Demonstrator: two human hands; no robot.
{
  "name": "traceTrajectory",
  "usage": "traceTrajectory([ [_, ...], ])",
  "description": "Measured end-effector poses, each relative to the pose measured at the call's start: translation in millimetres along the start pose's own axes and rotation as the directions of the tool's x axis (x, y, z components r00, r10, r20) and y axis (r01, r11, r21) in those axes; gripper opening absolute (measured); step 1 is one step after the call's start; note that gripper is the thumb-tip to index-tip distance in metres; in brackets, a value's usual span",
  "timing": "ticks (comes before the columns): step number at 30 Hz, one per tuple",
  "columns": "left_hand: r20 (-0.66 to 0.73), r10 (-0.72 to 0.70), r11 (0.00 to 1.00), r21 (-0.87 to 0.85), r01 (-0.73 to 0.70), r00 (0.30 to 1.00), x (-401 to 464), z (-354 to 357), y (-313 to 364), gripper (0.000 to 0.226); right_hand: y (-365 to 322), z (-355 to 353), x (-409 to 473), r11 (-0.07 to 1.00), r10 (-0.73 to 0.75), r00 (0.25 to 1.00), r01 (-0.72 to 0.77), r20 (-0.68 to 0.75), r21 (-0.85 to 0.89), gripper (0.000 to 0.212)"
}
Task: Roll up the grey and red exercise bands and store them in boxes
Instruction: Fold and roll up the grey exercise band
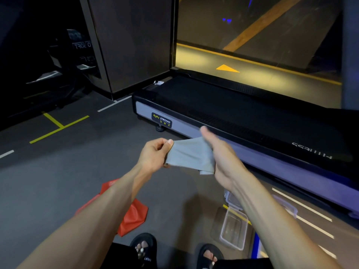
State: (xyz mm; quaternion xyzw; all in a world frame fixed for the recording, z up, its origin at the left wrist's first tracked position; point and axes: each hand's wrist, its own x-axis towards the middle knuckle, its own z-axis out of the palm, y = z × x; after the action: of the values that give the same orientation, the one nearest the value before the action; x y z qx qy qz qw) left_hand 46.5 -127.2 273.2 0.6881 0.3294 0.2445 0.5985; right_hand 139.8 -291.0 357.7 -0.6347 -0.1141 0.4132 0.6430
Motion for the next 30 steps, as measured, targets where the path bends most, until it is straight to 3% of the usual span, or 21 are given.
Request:
traceTrajectory([
  [6, -0.010, -0.007, 1.000, -0.022, 0.007, 1.000, -2, 1, 2, 0.036, 6, -5, 3, 0.994, -0.102, 0.994, 0.103, 0.026, -0.039, 0.033],
  [11, -0.013, -0.004, 0.999, -0.042, 0.003, 1.000, -3, 2, 2, 0.035, 6, -11, 4, 0.995, -0.092, 0.995, 0.094, 0.049, -0.038, 0.041],
  [16, -0.008, 0.008, 0.999, -0.045, -0.008, 1.000, -3, 1, 2, 0.035, 4, -13, 1, 0.990, -0.134, 0.990, 0.136, 0.036, -0.035, 0.032],
  [19, -0.005, 0.012, 0.999, -0.044, -0.012, 1.000, -3, 3, 4, 0.035, 4, -12, 0, 0.985, -0.171, 0.985, 0.171, -0.015, 0.027, 0.030],
  [25, -0.013, 0.034, 0.998, -0.055, -0.035, 0.999, -5, 6, 8, 0.032, 4, -6, 1, 0.980, -0.155, 0.988, 0.157, -0.029, 0.122, 0.049],
  [30, -0.031, 0.057, 0.997, -0.057, -0.059, 0.998, -6, 7, 12, 0.033, 3, -6, 3, 0.975, -0.088, 0.996, 0.086, -0.003, 0.202, 0.041],
])
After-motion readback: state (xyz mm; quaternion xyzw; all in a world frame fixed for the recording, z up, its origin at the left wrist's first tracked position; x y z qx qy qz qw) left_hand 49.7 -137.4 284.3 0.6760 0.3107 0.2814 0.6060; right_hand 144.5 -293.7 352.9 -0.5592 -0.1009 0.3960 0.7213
